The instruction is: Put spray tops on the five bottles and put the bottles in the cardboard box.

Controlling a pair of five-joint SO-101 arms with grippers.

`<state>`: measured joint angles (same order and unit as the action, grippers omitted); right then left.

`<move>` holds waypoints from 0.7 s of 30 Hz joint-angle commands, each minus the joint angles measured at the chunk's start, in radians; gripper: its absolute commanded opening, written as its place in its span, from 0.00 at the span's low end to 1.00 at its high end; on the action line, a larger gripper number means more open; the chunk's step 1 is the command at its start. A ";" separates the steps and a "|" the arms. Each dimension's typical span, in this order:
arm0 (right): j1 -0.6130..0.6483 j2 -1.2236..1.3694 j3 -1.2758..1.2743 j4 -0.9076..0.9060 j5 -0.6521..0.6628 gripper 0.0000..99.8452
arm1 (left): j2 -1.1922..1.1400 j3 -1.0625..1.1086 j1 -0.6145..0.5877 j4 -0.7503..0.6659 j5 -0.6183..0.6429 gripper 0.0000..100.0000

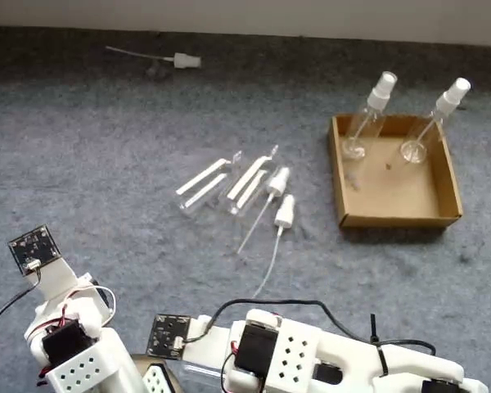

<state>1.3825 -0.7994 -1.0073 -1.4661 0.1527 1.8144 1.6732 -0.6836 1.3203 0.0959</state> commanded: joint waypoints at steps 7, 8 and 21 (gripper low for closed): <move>0.005 -0.008 -0.002 0.077 -0.012 0.24 | -0.004 0.021 -0.021 0.000 0.006 0.01; 0.005 -0.008 -0.002 0.077 -0.012 0.24 | -0.004 0.021 -0.021 0.000 0.006 0.01; 0.005 -0.008 -0.163 0.194 -0.012 0.24 | -0.004 0.021 -0.091 -0.002 0.009 0.01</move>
<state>1.3825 -0.7979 -1.1884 -1.2912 0.1511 1.8144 1.6732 -0.7449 1.3203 0.0959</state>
